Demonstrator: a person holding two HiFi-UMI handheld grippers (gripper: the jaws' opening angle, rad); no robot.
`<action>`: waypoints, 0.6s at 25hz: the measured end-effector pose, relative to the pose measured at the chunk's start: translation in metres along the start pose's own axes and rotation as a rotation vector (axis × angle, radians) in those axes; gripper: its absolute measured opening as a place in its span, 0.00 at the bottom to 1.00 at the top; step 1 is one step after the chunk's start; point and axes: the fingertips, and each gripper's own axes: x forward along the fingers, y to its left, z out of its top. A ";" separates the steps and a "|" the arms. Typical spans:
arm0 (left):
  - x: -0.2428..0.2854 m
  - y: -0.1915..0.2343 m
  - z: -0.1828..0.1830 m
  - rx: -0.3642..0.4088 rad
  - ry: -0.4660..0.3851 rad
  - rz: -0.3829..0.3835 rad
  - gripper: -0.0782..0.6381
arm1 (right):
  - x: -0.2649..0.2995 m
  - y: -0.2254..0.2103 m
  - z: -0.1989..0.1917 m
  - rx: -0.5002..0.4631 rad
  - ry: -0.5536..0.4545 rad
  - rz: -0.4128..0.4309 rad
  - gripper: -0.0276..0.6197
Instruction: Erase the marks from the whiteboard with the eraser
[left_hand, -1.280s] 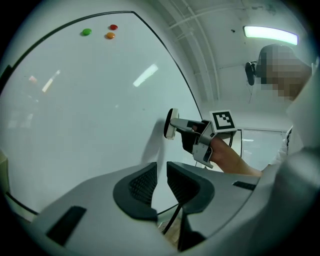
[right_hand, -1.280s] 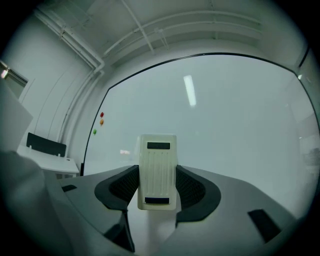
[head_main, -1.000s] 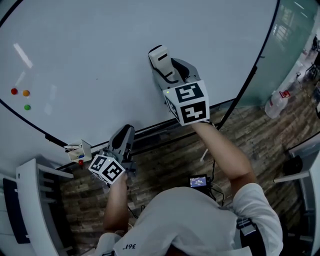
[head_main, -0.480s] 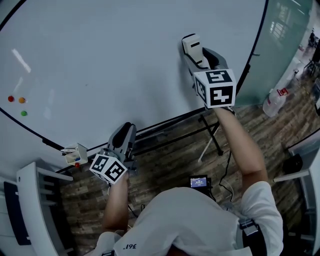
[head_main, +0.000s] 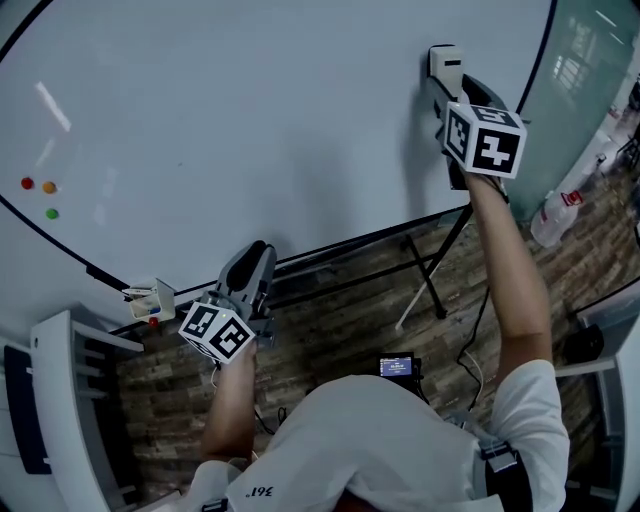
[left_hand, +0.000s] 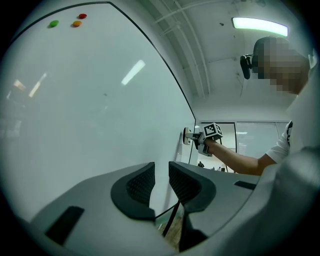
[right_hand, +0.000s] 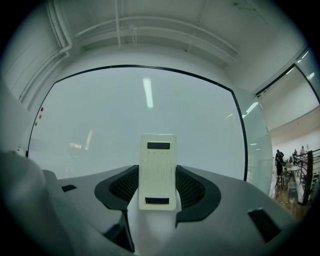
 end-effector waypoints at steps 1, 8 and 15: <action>0.000 0.000 0.000 -0.001 0.001 0.004 0.22 | 0.003 -0.004 0.002 0.004 0.002 -0.007 0.43; -0.006 0.003 0.001 0.020 0.009 0.029 0.22 | 0.021 -0.027 0.006 0.058 0.021 -0.055 0.43; -0.012 0.019 0.000 0.019 0.001 0.084 0.22 | 0.028 -0.026 0.002 0.083 -0.009 -0.042 0.43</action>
